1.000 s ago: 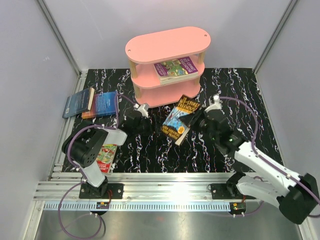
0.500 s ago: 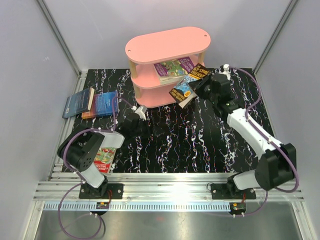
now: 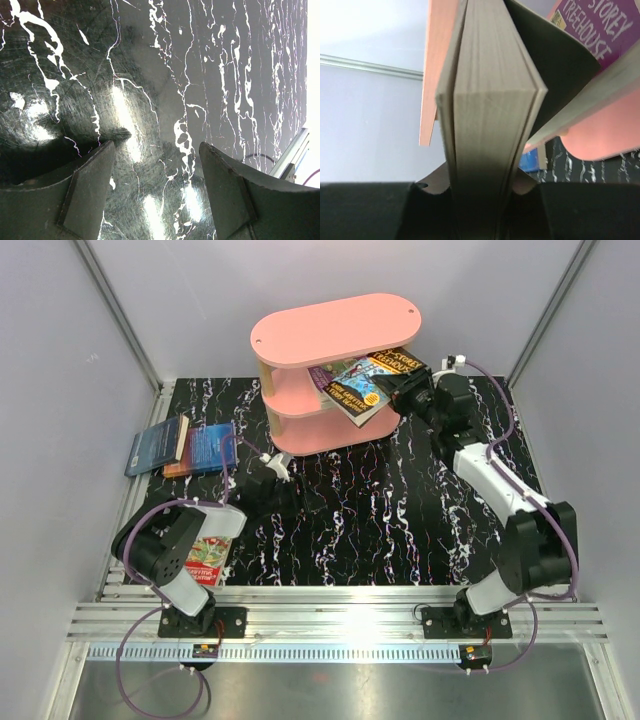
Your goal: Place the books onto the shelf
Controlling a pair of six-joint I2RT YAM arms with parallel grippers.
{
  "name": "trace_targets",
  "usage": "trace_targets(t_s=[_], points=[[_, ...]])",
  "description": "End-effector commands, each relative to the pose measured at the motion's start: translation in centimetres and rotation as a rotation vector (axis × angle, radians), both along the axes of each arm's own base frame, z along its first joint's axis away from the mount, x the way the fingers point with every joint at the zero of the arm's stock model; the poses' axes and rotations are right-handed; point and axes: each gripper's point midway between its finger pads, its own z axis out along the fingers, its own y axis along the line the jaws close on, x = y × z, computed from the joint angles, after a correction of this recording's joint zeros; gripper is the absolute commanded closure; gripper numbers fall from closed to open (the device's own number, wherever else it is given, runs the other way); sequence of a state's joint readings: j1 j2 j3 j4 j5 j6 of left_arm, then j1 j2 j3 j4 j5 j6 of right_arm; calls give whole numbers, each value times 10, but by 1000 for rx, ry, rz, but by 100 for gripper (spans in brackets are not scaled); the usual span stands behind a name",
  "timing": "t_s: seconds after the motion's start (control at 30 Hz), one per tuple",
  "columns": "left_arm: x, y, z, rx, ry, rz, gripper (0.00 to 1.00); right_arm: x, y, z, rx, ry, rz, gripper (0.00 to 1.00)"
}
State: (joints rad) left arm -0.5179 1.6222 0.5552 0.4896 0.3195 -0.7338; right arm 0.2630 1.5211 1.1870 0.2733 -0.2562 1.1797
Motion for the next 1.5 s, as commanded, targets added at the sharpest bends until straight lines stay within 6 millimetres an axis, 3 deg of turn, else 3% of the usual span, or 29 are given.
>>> trace_targets(t_s=[0.0,0.03,0.1,0.13,0.33,0.37,0.4,0.43,0.47,0.53,0.63,0.7,0.73,0.8,0.83,0.87,1.0,1.1,1.2,1.23,1.33,1.37,1.47], points=[[-7,6,-13,15,30,2,28,17,7,32,158,-111,63,100],[-7,5,-12,12,26,0,28,31,11,15,198,-64,71,100],[-8,5,-12,13,27,0,28,41,14,23,268,-86,92,100],[-7,6,-11,12,22,4,28,53,18,8,280,-61,92,100],[-5,7,-7,18,13,7,28,77,17,20,334,-65,57,100],[-5,7,-7,18,13,7,28,78,16,19,325,-52,42,95],[-5,6,-7,18,13,6,28,79,12,20,315,-58,20,83],[-5,6,-7,19,15,6,28,78,11,25,314,-64,12,64],[-4,6,-7,18,13,6,28,77,10,25,311,-56,6,25],[-5,5,-8,11,21,3,28,76,9,27,310,-44,1,0],[-5,3,-11,6,33,-1,29,71,12,28,283,-17,22,0],[-6,3,-11,7,34,-1,29,67,11,17,236,24,15,0],[-6,3,-11,8,34,-2,29,61,10,23,224,19,17,0],[-6,3,-11,8,34,0,29,53,7,8,182,58,7,0],[-5,3,-10,7,31,1,29,46,5,13,176,50,6,0],[-5,3,-11,8,32,0,29,42,4,2,163,72,3,0],[-5,3,-12,7,36,3,29,26,1,-3,136,68,6,0],[-5,3,-14,5,41,2,29,24,-1,-11,127,73,-3,2],[-5,2,-15,2,48,1,29,29,7,-20,143,84,14,10],[-5,1,-15,2,48,-1,29,30,13,-22,149,82,29,15],[-6,2,-15,4,51,1,29,37,25,-31,164,87,58,44],[-5,2,-14,4,47,1,29,39,29,-32,170,88,67,64],[-6,4,-14,16,44,4,29,43,36,-39,190,97,76,84]])
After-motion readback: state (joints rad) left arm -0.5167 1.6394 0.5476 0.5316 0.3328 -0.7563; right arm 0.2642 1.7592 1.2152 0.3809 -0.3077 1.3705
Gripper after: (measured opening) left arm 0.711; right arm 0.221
